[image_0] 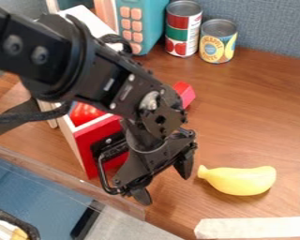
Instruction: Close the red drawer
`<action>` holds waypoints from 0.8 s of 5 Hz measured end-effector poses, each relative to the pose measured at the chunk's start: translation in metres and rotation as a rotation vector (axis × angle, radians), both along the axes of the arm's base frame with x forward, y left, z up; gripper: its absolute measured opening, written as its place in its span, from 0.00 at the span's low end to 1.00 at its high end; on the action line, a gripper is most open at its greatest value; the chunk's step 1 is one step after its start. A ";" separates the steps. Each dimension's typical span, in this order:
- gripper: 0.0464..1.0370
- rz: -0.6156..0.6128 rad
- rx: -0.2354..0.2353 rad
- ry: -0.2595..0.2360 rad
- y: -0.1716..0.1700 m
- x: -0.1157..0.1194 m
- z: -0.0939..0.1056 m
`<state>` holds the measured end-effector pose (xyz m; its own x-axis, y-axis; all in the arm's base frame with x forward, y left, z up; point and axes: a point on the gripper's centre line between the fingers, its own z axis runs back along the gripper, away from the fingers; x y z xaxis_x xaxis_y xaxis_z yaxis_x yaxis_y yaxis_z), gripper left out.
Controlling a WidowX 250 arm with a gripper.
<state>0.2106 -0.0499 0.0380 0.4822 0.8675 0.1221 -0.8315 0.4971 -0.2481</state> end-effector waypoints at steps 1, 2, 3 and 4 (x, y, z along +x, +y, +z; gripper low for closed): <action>0.96 0.010 0.016 0.017 0.010 0.002 -0.004; 0.96 -0.001 0.028 0.035 0.012 0.002 -0.009; 0.96 0.014 0.032 0.025 0.021 0.008 -0.006; 0.96 0.031 0.033 0.024 0.029 0.014 -0.001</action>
